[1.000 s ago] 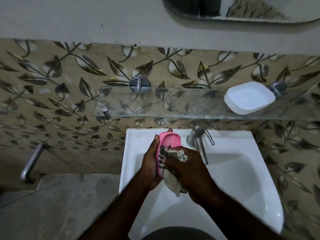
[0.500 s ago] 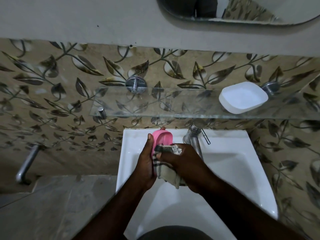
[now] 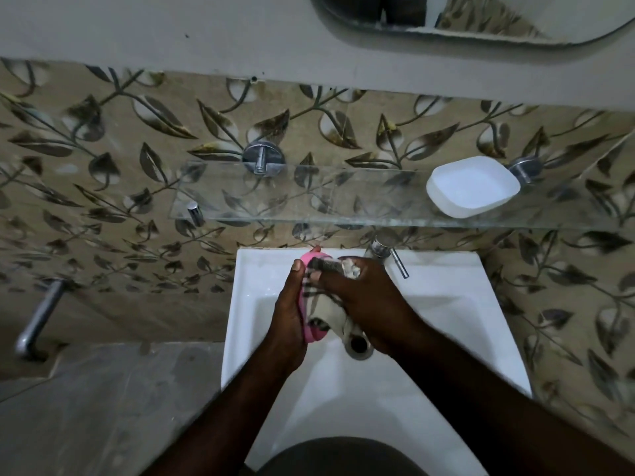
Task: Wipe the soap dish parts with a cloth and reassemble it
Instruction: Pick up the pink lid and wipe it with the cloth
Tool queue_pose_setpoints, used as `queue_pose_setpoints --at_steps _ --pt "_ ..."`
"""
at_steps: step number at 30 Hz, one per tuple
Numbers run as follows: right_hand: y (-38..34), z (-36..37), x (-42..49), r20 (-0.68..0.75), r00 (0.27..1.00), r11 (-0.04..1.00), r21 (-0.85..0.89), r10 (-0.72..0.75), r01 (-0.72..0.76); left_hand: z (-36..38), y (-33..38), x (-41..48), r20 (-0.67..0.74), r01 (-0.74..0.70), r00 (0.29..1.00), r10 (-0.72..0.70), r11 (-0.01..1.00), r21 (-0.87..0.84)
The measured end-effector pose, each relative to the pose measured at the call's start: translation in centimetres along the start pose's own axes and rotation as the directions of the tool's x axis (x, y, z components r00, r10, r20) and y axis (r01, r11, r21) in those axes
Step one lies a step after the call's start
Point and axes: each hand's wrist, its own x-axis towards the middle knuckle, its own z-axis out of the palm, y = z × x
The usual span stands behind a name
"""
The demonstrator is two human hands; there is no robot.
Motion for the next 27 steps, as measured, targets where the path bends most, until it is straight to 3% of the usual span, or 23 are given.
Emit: queue_pose_setpoints --at_steps 3,8,12,14,17,20,24,27 --pt "-0.1 0.5 -0.2 -0.035 0.999 0.999 0.028 -0.040 0.041 0.4 0.3 0.2 -0.012 -0.024 1.000 0.024 1.000 -0.012" --pt "0.4 -0.1 -1.2 0.108 0.992 0.973 -0.226 0.067 -0.041 -0.1 0.7 0.6 -0.029 0.070 0.997 -0.070 0.998 0.007" --pt "-1.9 -0.4 0.2 0.033 0.994 0.983 -0.146 -0.103 0.107 0.9 0.2 0.5 -0.058 0.033 0.998 -0.031 0.999 0.036" --pt "-1.8 0.0 0.0 0.064 0.986 0.980 -0.119 -0.154 0.161 0.9 0.5 0.5 -0.063 0.009 0.998 -0.009 1.000 -0.006" --pt "0.4 0.1 -1.2 0.181 0.983 0.944 -0.319 -0.027 0.084 0.0 1.7 0.7 -0.101 0.013 0.995 -0.015 1.000 -0.022" --pt "1.2 -0.4 -1.7 0.261 0.965 0.861 -0.494 0.013 0.122 -0.4 2.1 0.6 -0.136 0.002 0.991 0.004 0.999 0.047" --pt "0.0 0.0 -0.8 0.148 0.987 0.977 -0.192 -0.065 0.093 0.8 1.9 0.2 -0.082 0.053 0.995 -0.055 0.998 -0.024" --pt "0.7 0.5 -1.0 0.142 0.971 0.925 -0.302 -0.194 0.229 0.8 2.9 0.6 -0.137 -0.003 0.991 0.000 1.000 -0.021"
